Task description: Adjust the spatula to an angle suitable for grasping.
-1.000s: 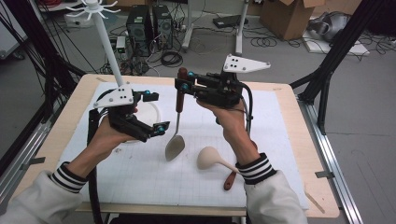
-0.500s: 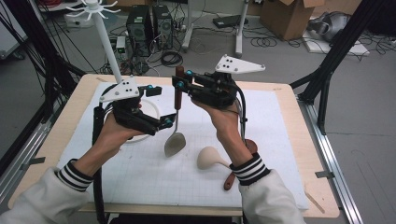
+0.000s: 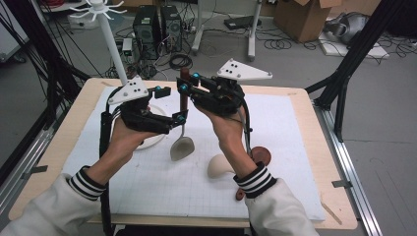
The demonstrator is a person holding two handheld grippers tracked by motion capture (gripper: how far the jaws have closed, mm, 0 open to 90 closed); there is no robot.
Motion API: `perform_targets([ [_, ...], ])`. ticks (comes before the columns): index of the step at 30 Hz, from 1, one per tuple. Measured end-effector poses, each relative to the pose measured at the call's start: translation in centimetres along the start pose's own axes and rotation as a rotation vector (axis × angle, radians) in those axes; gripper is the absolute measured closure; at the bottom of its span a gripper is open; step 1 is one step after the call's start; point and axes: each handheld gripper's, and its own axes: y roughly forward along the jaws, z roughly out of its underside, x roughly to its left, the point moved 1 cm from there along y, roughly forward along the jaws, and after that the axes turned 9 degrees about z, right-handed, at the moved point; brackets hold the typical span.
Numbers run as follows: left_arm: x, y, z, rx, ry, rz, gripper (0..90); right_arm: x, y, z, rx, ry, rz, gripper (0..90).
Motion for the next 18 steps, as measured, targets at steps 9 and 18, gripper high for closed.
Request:
perform_targets([
  [9,-0.29,-0.21,-0.21,-0.023,0.011,0.003,35.8,0.43,0.22,0.00,-0.007,-0.002,0.020,72.9],
  [18,-0.66,0.00,-0.38,-0.031,0.027,-0.019,48.7,0.70,0.51,0.13,-0.011,-0.001,0.025,72.9],
])
